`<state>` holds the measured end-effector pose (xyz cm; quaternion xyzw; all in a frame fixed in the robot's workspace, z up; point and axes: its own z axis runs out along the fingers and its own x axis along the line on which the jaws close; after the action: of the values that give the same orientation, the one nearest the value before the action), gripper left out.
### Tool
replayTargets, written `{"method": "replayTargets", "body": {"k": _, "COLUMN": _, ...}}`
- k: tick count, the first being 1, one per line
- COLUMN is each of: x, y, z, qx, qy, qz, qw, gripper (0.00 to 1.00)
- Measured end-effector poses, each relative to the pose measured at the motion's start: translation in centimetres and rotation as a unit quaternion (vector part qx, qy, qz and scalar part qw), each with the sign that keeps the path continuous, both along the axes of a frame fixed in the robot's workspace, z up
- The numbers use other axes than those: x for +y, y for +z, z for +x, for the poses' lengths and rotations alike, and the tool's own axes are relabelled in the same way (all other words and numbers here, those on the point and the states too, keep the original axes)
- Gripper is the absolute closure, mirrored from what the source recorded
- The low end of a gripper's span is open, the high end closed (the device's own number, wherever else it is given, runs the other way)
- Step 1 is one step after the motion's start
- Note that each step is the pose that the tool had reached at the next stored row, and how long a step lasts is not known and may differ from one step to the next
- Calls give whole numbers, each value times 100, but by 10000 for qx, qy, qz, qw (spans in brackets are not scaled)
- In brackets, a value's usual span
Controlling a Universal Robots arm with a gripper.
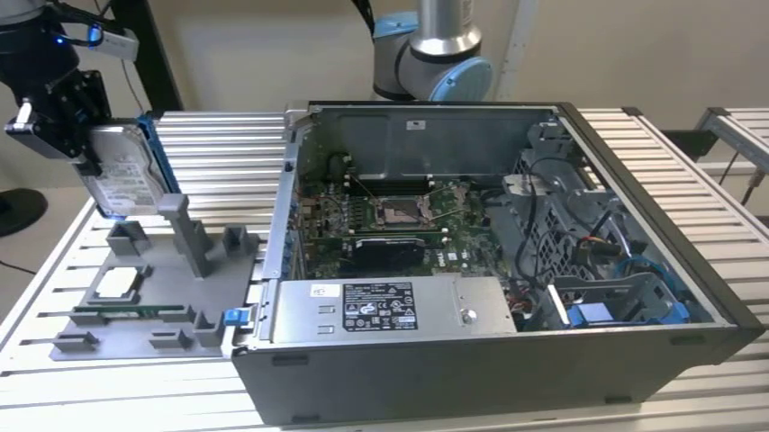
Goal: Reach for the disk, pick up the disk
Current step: 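Pick up the disk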
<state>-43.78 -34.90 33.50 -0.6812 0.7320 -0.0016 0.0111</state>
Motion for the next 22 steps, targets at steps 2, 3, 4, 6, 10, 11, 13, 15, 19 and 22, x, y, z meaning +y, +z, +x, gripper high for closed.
{"method": "replayTargets", "body": {"k": 2, "x": 0, "y": 34, "z": 0, "qx": 0, "qy": 0, "qz": 0, "qw": 10000, "gripper": 100}}
{"method": "replayTargets", "body": {"k": 3, "x": 0, "y": 50, "z": 0, "qx": 0, "qy": 0, "qz": 0, "qw": 10000, "gripper": 100}}
{"method": "replayTargets", "body": {"k": 4, "x": 0, "y": 65, "z": 0, "qx": 1, "qy": 0, "qz": 0, "qw": 10000, "gripper": 100}}
{"method": "replayTargets", "body": {"k": 6, "x": 0, "y": 95, "z": 0, "qx": 1, "qy": 0, "qz": 0, "qw": 10000, "gripper": 100}}
{"method": "replayTargets", "body": {"k": 10, "x": 0, "y": 153, "z": 0, "qx": 0, "qy": 0, "qz": 0, "qw": 10000, "gripper": 100}}
{"method": "replayTargets", "body": {"k": 11, "x": 0, "y": 167, "z": 0, "qx": 0, "qy": 0, "qz": 0, "qw": 10000, "gripper": 100}}
{"method": "replayTargets", "body": {"k": 13, "x": 0, "y": 195, "z": 0, "qx": 0, "qy": 0, "qz": 0, "qw": 10000, "gripper": 100}}
{"method": "replayTargets", "body": {"k": 15, "x": 0, "y": 220, "z": 0, "qx": 0, "qy": 0, "qz": 0, "qw": 10000, "gripper": 100}}
{"method": "replayTargets", "body": {"k": 19, "x": 0, "y": 270, "z": 0, "qx": 0, "qy": 0, "qz": 0, "qw": 10000, "gripper": 100}}
{"method": "replayTargets", "body": {"k": 22, "x": 0, "y": 307, "z": 0, "qx": 1, "qy": 0, "qz": 0, "qw": 10000, "gripper": 100}}
